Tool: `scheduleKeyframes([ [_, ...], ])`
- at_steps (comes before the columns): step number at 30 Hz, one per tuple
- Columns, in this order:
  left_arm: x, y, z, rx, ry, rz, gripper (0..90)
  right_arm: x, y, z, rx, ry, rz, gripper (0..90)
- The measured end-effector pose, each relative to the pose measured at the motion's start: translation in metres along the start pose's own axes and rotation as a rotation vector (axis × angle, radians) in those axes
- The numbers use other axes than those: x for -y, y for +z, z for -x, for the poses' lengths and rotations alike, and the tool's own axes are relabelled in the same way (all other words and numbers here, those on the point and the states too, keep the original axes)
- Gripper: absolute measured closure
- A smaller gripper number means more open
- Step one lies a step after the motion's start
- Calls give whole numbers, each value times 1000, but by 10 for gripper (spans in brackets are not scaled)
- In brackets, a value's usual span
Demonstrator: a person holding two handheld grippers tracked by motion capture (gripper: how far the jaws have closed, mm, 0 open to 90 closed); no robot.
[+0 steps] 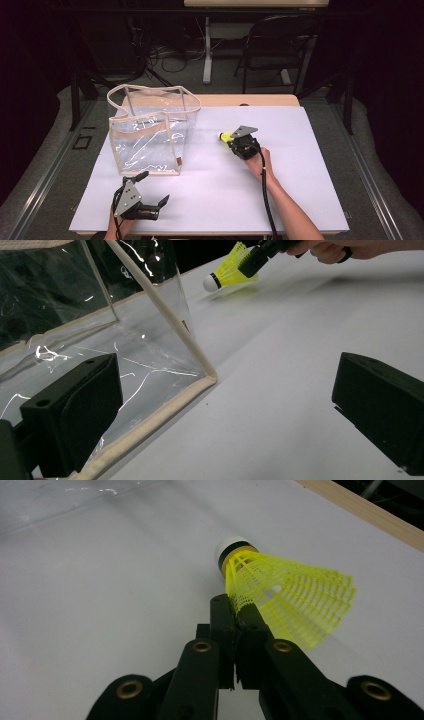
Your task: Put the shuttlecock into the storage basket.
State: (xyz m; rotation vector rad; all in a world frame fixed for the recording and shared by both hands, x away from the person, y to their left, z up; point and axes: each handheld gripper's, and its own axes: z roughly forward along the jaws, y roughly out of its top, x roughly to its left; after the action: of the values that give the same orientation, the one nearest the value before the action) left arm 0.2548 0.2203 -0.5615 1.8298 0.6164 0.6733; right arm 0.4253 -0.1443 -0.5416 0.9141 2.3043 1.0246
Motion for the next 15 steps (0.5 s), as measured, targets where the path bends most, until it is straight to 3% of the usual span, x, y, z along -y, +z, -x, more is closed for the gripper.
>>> scheduleKeyframes([
  [15,0,0,0,2,0,-5,0,-7,-8,2,2,-4,7,885],
])
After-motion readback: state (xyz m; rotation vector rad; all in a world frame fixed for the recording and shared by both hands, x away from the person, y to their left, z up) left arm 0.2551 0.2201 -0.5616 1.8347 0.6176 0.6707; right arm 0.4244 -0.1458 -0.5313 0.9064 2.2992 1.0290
